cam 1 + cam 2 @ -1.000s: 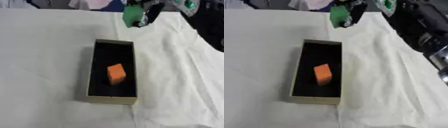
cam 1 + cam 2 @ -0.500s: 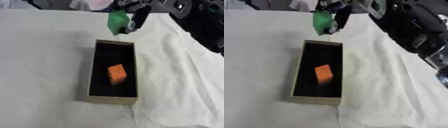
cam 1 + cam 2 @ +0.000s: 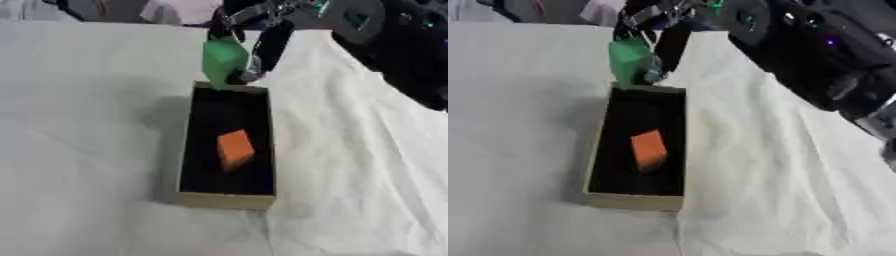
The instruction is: Pick up objects on the table and place them in the box.
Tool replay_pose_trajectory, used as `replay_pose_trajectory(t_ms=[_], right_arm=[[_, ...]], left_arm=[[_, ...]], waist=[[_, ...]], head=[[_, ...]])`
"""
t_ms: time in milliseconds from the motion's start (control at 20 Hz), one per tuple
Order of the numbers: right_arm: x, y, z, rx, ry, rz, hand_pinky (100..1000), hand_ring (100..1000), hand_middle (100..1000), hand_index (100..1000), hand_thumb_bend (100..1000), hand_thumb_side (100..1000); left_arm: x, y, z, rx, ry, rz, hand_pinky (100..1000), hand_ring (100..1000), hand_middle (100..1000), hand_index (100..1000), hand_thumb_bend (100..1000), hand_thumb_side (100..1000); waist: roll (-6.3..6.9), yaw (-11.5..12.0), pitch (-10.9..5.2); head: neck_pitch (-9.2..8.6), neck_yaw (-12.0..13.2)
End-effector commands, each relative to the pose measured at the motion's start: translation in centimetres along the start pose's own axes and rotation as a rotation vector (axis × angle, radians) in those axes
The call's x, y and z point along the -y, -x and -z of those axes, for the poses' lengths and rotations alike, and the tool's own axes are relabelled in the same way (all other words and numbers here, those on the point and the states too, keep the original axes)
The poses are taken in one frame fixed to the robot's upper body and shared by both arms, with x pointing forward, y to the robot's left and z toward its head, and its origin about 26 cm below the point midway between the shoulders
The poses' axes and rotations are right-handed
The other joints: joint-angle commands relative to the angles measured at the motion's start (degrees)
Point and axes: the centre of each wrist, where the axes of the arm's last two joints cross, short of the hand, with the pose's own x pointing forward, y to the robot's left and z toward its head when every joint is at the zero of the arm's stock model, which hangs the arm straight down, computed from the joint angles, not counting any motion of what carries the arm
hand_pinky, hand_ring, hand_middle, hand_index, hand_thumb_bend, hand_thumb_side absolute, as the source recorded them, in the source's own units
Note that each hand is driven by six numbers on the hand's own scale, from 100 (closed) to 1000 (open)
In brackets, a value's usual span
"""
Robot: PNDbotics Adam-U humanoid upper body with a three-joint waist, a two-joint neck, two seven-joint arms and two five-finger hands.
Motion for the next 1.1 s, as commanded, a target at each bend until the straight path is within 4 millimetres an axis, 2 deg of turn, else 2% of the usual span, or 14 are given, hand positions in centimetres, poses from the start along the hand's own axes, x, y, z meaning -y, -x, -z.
replay_pose_trajectory(t_ms=[50, 400, 750, 1100], right_arm=[[0.5, -0.1, -1.1, 0.039, -0.065, -0.047, 586, 599, 555, 710, 100, 483], [0.1, -0.5, -0.7, 0.058, -0.069, -0.008, 586, 594, 553, 709, 100, 502], [-1.4, 0.7, 0.3, 0.027, -0.086, 0.058, 581, 586, 550, 708, 100, 543], [-2.1, 1.9, 0.0, -0.020, -0.092, 0.056, 599, 611, 580, 739, 100, 560]], left_arm=[[-0.2, -0.8, 0.7, 0.036, 0.018, 0.007, 738, 806, 769, 892, 330, 961], [-0.2, -0.8, 0.6, 0.035, 0.018, 0.006, 738, 806, 769, 892, 329, 962], [-0.1, -0.7, 0.6, 0.032, 0.014, -0.002, 737, 805, 769, 891, 325, 968], [0.0, -0.7, 0.5, 0.029, 0.013, -0.006, 736, 805, 770, 891, 323, 971]], waist=[[0.25, 0.1, -1.04], [0.31, 0.1, -0.93], [0.71, 0.6, -0.29], [0.94, 0.5, 0.00]], head=[[0.30, 0.1], [0.30, 0.1], [0.30, -0.8], [0.30, -0.9]])
